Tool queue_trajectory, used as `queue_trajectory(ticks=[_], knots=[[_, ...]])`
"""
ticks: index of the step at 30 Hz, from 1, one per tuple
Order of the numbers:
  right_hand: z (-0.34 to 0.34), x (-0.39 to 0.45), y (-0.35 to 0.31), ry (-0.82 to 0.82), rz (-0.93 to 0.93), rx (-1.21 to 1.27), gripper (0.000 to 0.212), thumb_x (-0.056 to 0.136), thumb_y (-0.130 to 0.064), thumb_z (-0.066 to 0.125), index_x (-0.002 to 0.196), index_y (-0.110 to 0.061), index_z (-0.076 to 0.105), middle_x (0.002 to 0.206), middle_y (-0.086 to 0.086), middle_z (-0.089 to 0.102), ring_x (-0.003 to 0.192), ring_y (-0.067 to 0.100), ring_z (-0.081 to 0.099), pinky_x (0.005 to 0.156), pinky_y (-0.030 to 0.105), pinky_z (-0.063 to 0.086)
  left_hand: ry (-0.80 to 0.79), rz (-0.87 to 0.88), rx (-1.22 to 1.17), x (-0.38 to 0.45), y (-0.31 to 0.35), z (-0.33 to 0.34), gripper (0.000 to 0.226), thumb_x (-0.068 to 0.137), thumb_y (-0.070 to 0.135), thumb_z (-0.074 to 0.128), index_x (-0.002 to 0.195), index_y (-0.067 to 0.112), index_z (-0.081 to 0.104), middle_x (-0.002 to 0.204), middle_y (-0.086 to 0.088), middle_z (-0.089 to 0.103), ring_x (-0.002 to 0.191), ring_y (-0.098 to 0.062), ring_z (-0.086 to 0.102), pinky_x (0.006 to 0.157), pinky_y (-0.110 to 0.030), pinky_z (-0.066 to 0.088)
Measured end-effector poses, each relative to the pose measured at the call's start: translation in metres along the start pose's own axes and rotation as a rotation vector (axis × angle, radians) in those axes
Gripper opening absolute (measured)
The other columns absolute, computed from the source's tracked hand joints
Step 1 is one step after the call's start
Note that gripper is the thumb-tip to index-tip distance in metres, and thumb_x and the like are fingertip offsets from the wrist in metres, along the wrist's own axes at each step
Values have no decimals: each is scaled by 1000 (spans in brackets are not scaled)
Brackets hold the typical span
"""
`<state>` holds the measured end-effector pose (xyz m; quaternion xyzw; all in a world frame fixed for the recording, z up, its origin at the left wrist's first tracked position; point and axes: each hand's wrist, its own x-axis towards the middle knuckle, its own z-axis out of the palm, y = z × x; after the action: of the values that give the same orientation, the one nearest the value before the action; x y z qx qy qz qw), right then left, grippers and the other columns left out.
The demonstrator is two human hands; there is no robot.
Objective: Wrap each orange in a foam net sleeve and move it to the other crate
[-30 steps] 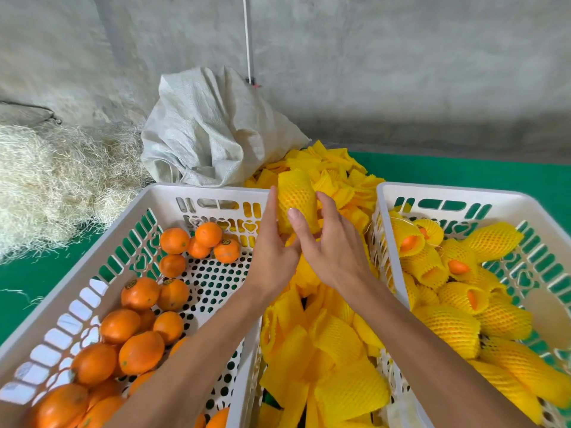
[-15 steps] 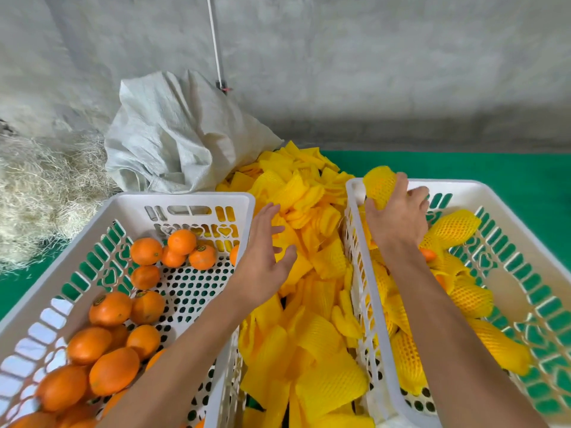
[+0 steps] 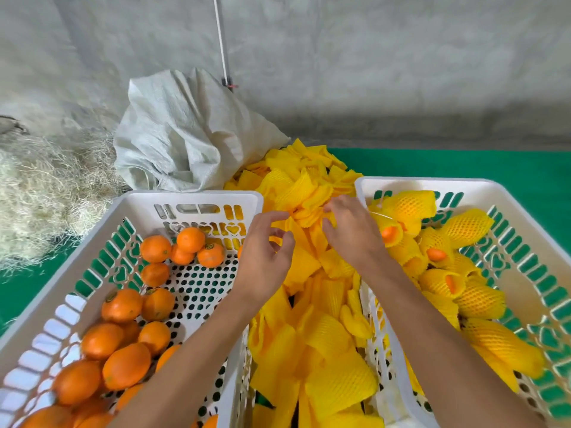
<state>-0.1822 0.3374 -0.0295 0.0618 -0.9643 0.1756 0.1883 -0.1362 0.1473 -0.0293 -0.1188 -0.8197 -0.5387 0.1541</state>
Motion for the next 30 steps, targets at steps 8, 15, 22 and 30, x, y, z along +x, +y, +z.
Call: queue_trajectory(ticks=[8, 15, 22, 30], knots=[[52, -14, -1, -622, 20, -304, 75, 93, -54, 65, 152, -20, 32, 142, 14, 45, 133, 38, 43, 102, 46, 41, 26, -12, -40, 2, -4, 4, 24, 103, 16, 61, 127, 18, 63, 123, 8, 61, 102, 1, 62, 71, -8, 46], [68, -17, -18, -622, -222, -245, 57, 97, -53, 56, 146, -25, 49, 144, 4, 54, 132, 26, 50, 108, 42, 40, 70, 50, -128, -1, 2, 3, 21, 103, 6, 57, 113, 17, 71, 112, 8, 69, 104, -9, 66, 78, -11, 48], [55, -49, -42, -378, 100, 430, 32, 96, -42, 68, 121, -24, 62, 104, -3, 68, 92, 20, 65, 79, 36, 52, 145, -141, -103, -21, -16, -55, 19, 105, 7, 54, 116, 9, 69, 116, -2, 69, 103, -9, 65, 84, -17, 51], [52, -119, -120, -213, 368, 882, 49, 96, -60, 59, 138, -35, 59, 104, -32, 70, 105, 4, 65, 78, 29, 61, -1050, -629, 885, -54, -87, -121, 39, 107, 36, 55, 74, 20, 43, 74, 3, 36, 63, -16, 35, 64, -33, 40]])
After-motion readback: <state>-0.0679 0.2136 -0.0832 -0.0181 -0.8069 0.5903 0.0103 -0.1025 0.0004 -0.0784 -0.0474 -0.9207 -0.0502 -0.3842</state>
